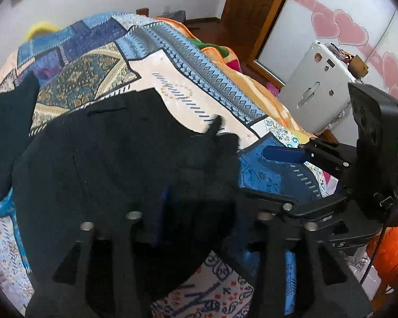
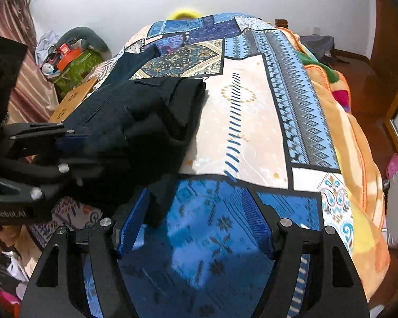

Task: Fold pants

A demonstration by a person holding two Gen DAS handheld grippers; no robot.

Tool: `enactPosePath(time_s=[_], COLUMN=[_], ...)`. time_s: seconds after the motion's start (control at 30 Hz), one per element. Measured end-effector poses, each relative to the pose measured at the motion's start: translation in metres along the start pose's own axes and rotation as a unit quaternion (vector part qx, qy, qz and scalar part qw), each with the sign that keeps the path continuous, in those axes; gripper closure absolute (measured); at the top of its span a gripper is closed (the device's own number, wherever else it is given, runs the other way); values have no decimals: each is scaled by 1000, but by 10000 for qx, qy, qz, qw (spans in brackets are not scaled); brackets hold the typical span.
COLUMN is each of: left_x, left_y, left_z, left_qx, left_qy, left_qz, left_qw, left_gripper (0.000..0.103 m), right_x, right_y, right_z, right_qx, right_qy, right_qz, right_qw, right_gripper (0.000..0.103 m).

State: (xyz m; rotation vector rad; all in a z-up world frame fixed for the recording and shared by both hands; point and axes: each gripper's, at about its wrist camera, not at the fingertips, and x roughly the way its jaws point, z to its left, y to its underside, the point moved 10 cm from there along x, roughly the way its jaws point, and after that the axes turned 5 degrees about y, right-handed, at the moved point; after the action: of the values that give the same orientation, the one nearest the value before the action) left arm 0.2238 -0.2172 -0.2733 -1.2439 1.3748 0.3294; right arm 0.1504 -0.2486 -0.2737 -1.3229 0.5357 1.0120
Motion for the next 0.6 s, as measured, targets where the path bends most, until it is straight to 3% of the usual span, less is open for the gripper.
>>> enactPosePath(time_s=[0.07, 0.1, 0.27, 0.3, 0.37, 0.43, 0.5, 0.6], left_x=[-9, -15, -53, -61, -77, -84, -82, -69], left_y=[-3, -5, -22, -28, -40, -48, -51, -47], left_z=[5, 8, 28, 35, 60, 88, 131, 179], left_qx=[-211, -363, -761, -757, -693, -655, -743, -956], left_qy=[116, 127, 243, 130, -339, -790, -1428, -1816], left_qz=[-121, -198, -550, -672, -923, -1079, -942, -595], left_qw=[9996, 9991, 9953, 9948, 9927, 9889, 9825, 9769], left_gripper=[33, 30, 27, 26, 8, 0, 0, 0], right_x=[-1, -3, -5, -5, -7, -5, -4, 1], right_y=[2, 5, 6, 7, 7, 7, 7, 5], right_z=[0, 0, 1, 3, 7, 12, 18, 25], right_qx=[-24, -28, 52, 48, 13, -8, 12, 20], right_qy=[-1, -14, -88, -111, -171, -225, -275, -345], right_qz=[5, 8, 10, 13, 6, 22, 25, 34], right_qw=[10000, 10000, 9999, 9999, 9999, 9997, 9996, 9994], right_gripper=[34, 34, 34, 34, 34, 34, 34, 34])
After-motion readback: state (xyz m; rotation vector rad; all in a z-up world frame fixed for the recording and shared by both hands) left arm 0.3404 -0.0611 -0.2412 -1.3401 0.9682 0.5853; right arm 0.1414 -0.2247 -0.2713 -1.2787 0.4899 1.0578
